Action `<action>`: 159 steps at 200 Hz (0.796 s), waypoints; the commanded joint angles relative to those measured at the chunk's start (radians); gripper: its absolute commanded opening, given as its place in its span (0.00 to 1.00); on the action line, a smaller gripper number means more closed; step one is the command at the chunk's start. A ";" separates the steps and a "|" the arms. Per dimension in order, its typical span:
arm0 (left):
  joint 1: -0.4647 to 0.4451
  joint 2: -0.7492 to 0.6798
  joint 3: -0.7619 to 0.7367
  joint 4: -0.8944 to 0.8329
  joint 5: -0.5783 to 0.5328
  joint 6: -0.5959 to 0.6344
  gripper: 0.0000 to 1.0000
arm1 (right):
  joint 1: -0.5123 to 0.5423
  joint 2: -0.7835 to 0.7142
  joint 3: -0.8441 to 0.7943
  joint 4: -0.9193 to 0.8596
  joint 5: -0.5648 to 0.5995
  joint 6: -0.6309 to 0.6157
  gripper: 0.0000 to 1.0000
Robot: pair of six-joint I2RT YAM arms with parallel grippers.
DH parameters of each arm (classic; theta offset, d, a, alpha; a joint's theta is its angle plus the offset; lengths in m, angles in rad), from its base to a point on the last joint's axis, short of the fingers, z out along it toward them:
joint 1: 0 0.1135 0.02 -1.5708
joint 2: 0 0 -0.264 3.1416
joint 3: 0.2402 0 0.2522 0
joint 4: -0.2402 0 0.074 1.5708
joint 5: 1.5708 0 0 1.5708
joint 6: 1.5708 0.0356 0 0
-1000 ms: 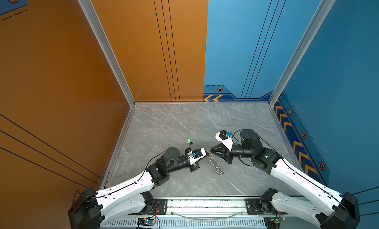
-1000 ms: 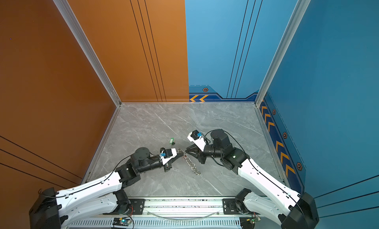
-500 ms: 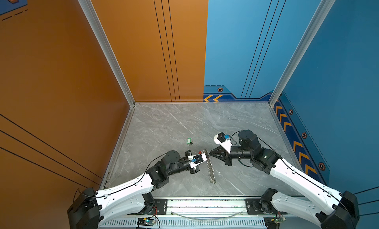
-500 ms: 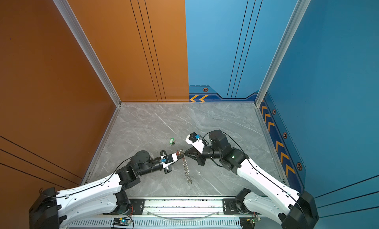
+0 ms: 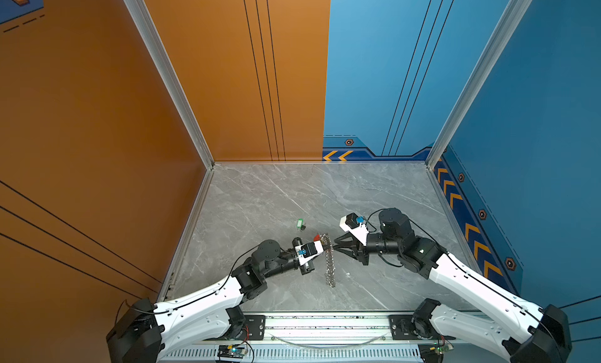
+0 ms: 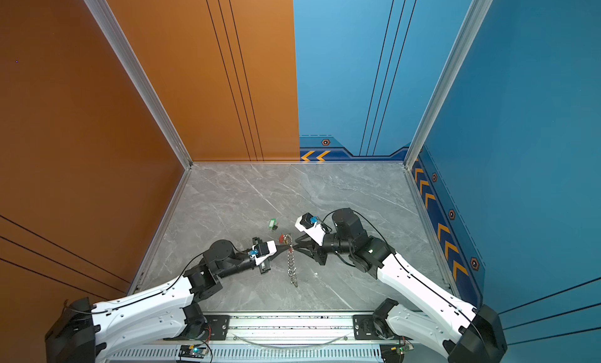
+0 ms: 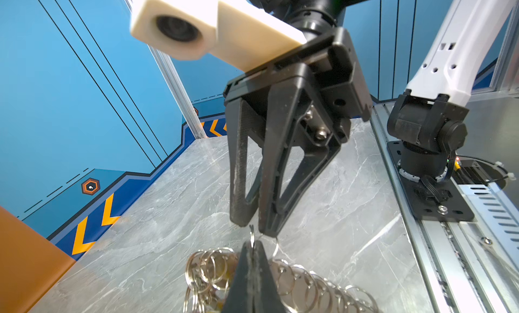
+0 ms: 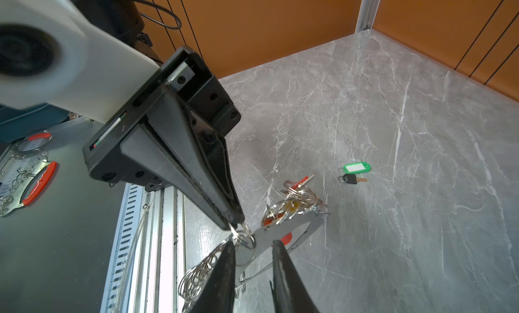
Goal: Put the keys on the keyring
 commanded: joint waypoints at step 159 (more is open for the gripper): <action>0.051 0.007 -0.026 0.236 0.128 -0.155 0.00 | 0.081 -0.025 -0.045 0.070 0.114 -0.041 0.14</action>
